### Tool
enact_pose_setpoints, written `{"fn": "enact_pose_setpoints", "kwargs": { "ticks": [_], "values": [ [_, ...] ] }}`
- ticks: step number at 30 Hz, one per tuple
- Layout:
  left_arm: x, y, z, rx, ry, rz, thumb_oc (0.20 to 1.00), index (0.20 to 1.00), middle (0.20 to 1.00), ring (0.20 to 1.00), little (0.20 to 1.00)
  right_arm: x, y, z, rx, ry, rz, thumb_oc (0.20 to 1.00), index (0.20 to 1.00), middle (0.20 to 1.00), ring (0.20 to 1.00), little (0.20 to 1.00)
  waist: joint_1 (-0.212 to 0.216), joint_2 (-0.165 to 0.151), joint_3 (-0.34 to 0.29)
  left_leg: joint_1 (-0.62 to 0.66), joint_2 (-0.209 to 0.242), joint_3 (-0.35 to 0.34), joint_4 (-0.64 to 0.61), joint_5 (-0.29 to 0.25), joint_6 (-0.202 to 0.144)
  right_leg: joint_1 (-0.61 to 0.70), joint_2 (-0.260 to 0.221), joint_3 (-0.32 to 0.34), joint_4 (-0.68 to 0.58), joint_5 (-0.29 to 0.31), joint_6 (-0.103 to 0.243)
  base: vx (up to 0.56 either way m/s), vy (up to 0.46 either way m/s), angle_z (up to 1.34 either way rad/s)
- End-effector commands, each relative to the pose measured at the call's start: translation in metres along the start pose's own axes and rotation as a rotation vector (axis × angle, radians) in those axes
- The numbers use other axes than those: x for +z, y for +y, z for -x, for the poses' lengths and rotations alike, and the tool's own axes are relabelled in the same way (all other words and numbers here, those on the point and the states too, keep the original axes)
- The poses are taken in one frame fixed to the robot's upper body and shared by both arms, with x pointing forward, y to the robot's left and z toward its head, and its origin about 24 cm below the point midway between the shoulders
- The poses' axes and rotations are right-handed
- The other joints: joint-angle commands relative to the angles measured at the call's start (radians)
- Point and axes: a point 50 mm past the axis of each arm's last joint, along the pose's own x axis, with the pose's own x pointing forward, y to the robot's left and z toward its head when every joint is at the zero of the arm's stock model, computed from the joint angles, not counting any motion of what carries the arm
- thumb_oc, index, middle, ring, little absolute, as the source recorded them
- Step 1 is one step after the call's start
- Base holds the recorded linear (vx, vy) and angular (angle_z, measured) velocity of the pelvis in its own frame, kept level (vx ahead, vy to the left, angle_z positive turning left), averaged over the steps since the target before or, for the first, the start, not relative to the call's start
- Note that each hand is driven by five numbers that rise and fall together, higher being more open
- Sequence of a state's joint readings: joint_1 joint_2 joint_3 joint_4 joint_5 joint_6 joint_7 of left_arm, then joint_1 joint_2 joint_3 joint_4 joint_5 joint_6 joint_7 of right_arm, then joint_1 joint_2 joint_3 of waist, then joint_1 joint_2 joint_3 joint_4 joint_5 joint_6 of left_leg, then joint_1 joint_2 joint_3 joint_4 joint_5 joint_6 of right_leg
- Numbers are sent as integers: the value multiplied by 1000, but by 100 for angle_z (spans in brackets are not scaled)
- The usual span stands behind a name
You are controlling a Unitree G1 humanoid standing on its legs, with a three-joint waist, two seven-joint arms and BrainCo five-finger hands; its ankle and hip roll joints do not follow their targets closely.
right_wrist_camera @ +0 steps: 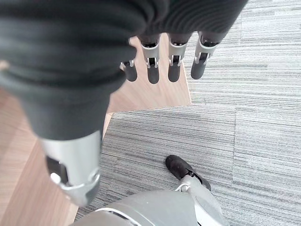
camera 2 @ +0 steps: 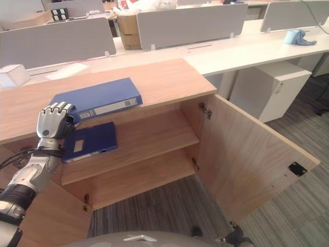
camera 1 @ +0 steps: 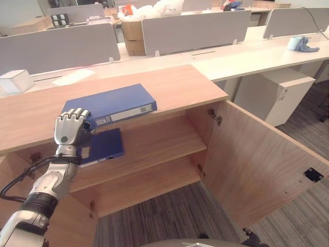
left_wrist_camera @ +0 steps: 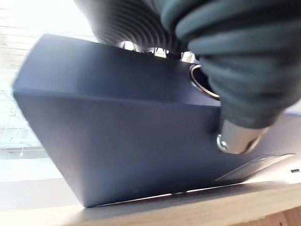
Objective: Put the empty folder in the office cabinet
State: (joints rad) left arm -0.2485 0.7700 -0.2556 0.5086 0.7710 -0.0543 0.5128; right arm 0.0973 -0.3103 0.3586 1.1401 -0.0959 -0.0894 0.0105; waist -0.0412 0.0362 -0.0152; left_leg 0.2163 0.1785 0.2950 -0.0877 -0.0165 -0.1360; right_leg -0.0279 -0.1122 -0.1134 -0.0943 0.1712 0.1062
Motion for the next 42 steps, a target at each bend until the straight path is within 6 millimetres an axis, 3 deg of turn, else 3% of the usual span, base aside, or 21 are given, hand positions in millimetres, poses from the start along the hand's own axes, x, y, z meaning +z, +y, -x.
{"fn": "enact_pose_setpoints", "kwargs": {
  "ticks": [1,2,8,12,15,16,17,21,24,25,32,33,34,36,38,39,41,42],
  "values": [
    [-15,19,-13,22,10,-38,200,200,200,200,200,21,-12,-5,-48,-65,7,1000,1000,1000,1000,1000,-21,-35,-2,-75,14,-38,0,12,-11,121,-99,25,7,-115,89,0,0,0],
    [-14,22,-14,39,6,-29,200,200,200,200,200,21,-12,-5,-50,-63,5,1000,1000,1000,1000,1000,-21,-35,-2,-74,14,-38,0,12,-11,122,-99,25,7,-115,89,0,0,0],
    [6,84,-23,321,-99,125,200,200,200,200,200,21,-13,-5,-62,-65,3,1000,1000,1000,1000,1000,-15,-39,-5,-69,16,-40,0,11,-11,127,-100,25,7,-116,85,0,0,0],
    [20,114,-22,459,-164,301,200,200,200,200,200,21,-14,-4,-58,-62,24,1000,1000,1000,1000,1000,-12,-41,-5,-70,14,-45,0,12,-10,129,-100,20,7,-115,84,0,0,0],
    [27,126,-19,508,-203,396,200,200,200,200,200,22,-15,-5,-57,-66,32,1000,1000,1000,1000,1000,-9,-42,-5,-71,14,-47,0,14,-10,130,-100,18,7,-115,84,0,0,0],
    [34,138,-15,549,-245,516,200,200,200,200,200,26,-17,-5,-57,-78,46,1000,1000,1000,1000,1000,-6,-43,-5,-73,13,-49,0,16,-11,131,-101,16,7,-115,83,0,0,0],
    [34,138,-15,549,-245,516,200,200,200,200,200,26,-17,-5,-57,-78,46,1000,1000,1000,1000,1000,-6,-43,-5,-73,13,-49,0,16,-11,131,-101,16,7,-115,83,-23,7,4],
    [45,153,-4,600,-328,863,200,200,200,200,200,30,-22,-5,-61,-90,90,1000,1000,1000,1000,1000,5,-42,-2,-76,13,-59,0,21,-10,134,-102,9,7,-114,81,-23,3,5],
    [47,154,1,583,-361,1011,200,200,200,200,200,37,-26,-5,-63,-118,118,1000,1000,1000,1000,1000,11,-42,2,-79,13,-64,0,23,-9,134,-102,5,7,-114,81,-17,0,1],
    [50,150,8,529,-401,1268,200,200,200,200,200,51,-32,-4,-72,-177,146,1000,1000,1000,1000,1000,17,-43,6,-81,13,-69,0,27,-7,137,-102,2,7,-114,80,-40,0,3],
    [55,129,21,353,-427,1550,200,200,200,200,200,75,-43,2,-81,-290,193,1000,1000,1000,1000,1000,31,-42,12,-87,13,-79,0,32,-3,139,-103,-7,7,-114,78,-34,-1,3],
    [58,121,27,276,-438,1674,200,200,200,200,200,98,-49,10,-91,-406,237,1000,1000,1000,1000,1000,35,-44,18,-91,14,-83,0,35,-3,141,-103,-12,7,-113,77,-43,0,5],
    [59,116,29,249,-435,1712,200,200,200,200,200,106,-51,14,-95,-448,242,1000,1000,1000,1000,1000,36,-44,19,-92,15,-84,0,36,-3,141,-102,-14,7,-113,77,-43,0,8],
    [58,116,30,247,-435,1715,200,200,200,200,200,106,-52,14,-94,-447,242,1000,1000,1000,1000,1000,36,-43,18,-92,15,-85,0,36,-3,142,-102,-14,7,-113,77,-11,3,7],
    [60,103,39,160,-420,1823,200,200,200,200,200,147,-64,37,-114,-665,212,1000,1000,1000,1000,1000,41,-47,22,-94,15,-84,0,39,-2,142,-102,-20,7,-113,75,-29,9,6],
    [60,103,39,158,-420,1825,200,200,200,200,200,146,-64,38,-113,-663,211,1000,1000,1000,1000,1000,41,-46,22,-94,15,-84,0,39,-2,142,-102,-20,7,-113,75,-20,3,4],
    [58,93,44,105,-391,1876,200,200,200,200,200,181,-75,64,-118,-858,166,1000,1000,1000,1000,1000,47,-51,24,-96,16,-85,0,41,-1,142,-102,-21,7,-112,75,0,0,0],
    [58,92,44,104,-391,1877,200,200,200,200,200,181,-75,64,-117,-857,165,1000,1000,1000,1000,1000,47,-50,24,-95,16,-86,0,41,-1,143,-102,-21,7,-112,75,0,0,0]
  ]
}}
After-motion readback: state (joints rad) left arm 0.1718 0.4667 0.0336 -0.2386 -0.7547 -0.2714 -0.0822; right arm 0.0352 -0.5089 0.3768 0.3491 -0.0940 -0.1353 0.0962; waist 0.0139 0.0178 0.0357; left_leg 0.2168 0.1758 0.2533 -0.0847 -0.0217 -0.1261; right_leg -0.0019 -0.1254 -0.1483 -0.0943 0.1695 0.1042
